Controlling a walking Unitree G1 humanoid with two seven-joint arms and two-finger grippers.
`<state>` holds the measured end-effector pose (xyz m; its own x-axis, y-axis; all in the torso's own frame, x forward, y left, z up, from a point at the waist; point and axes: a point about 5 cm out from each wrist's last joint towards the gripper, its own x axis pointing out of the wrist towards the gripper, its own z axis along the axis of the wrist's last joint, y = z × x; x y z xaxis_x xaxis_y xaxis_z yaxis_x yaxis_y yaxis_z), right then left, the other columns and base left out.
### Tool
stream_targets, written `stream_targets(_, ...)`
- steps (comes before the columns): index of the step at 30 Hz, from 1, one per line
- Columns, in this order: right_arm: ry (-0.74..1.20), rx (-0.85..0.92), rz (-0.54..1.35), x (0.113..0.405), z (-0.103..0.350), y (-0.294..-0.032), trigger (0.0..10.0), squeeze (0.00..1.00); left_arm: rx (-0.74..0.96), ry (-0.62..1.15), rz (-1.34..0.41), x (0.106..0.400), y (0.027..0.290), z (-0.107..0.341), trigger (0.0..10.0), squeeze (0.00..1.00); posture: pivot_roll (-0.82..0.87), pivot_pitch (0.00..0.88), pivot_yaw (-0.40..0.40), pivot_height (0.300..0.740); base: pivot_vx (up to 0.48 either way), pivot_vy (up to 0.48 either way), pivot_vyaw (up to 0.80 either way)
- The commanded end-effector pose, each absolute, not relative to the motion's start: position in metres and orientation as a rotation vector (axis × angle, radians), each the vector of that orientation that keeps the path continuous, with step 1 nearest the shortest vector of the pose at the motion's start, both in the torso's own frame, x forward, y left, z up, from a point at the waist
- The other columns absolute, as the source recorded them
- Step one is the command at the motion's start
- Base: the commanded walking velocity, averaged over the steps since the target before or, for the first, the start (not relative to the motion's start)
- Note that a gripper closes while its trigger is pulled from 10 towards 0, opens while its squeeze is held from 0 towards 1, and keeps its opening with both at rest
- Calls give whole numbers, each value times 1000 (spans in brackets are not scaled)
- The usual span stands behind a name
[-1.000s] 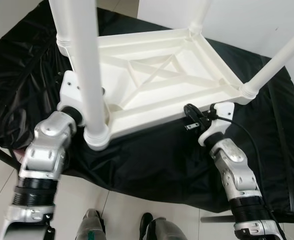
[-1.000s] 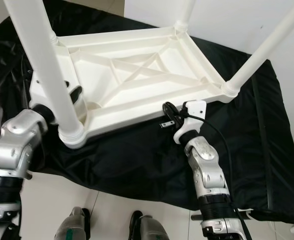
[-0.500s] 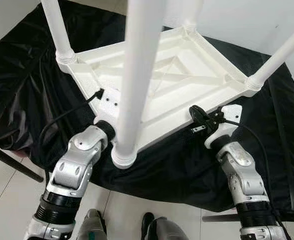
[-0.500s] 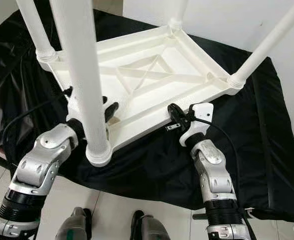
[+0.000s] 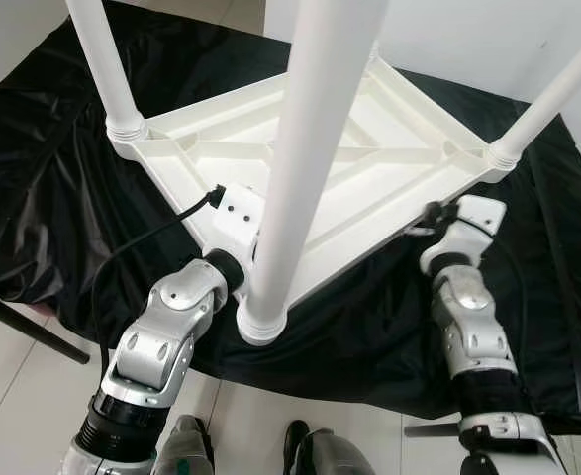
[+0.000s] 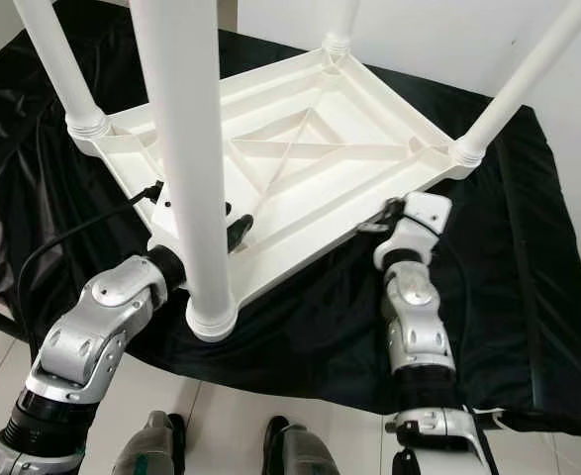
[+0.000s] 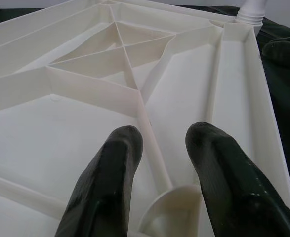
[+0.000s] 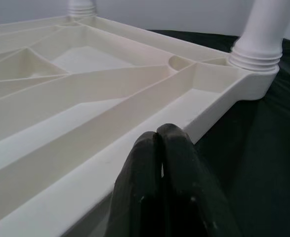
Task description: Building children table
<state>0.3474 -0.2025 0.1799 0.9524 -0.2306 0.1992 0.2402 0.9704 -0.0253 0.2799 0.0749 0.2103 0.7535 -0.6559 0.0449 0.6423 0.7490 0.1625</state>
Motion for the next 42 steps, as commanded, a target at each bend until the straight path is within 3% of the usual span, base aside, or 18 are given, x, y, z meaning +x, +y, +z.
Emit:
stream_targets(1, -164, -46, -302, 347, 171, -209, 10000, 0, 138, -80, -760, 273, 69, 206, 10000, 0, 132, 216, -70, 740, 0, 0, 0)
stream_targets(9, -95, 35, -302, 377, 169, -191, 10000, 0, 136, -69, -746, 268, 71, 208, 10000, 0, 161, 233, -82, 740, 0, 0, 0)
stream_targets(21, -47, 103, -263, 396, 176, -177, 10000, 0, 138, -68, -729, 263, 74, 211, 10000, 0, 180, 255, -90, 740, 0, 0, 0)
stream_targets(28, -21, 155, -122, 406, 184, -159, 10000, 0, 133, -72, -726, 262, 74, 215, 10000, 0, 182, 259, -92, 740, 0, 0, 0)
stream_targets(30, -29, 221, 47, 410, 190, -141, 10000, 0, 120, -74, -725, 261, 71, 217, 10000, 0, 182, 259, -92, 740, 0, 0, 0)
stream_targets(36, -85, 304, 232, 411, 202, -123, 10000, 0, 100, -80, -725, 260, 68, 221, 10000, 0, 180, 262, -85, 740, 0, 0, 0)
stream_targets(42, -145, 347, 229, 413, 212, -127, 10000, 0, 92, -81, -742, 259, 63, 222, 10000, 0, 177, 262, -77, 740, 0, 0, 0)
